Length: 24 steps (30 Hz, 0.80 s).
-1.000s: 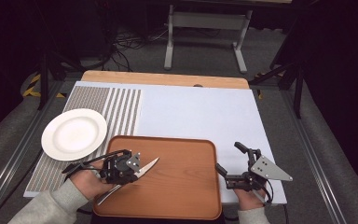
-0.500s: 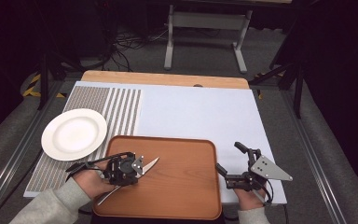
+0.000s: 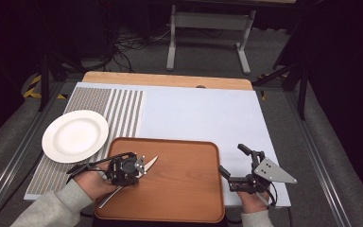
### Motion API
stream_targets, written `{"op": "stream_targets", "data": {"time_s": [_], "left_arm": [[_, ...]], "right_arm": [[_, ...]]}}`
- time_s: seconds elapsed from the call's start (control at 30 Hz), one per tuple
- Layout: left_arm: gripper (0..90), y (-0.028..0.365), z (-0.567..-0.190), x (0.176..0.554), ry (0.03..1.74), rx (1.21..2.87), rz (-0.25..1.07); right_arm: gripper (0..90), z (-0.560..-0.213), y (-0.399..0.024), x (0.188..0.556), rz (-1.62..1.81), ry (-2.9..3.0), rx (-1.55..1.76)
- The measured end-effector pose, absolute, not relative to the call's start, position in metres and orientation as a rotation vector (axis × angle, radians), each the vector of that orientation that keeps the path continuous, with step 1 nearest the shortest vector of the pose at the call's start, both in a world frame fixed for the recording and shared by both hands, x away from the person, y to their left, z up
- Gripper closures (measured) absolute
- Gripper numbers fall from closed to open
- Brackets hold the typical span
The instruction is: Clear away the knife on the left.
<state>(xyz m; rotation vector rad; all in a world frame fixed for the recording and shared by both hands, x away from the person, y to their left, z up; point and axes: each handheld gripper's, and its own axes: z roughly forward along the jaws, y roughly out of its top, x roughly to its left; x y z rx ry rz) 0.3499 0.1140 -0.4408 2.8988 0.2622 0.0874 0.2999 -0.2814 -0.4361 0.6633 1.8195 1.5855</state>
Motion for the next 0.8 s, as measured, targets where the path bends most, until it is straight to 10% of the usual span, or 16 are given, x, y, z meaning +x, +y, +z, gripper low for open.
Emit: {"op": "stream_targets", "data": {"time_s": [0.8], "left_arm": [[89.8, 0.137, -0.442, 0.364, 0.484, 2.840, 0.090]], "right_arm": [[3.0, -0.437, -0.280, 0.301, 1.586, 1.824, 0.663]]}}
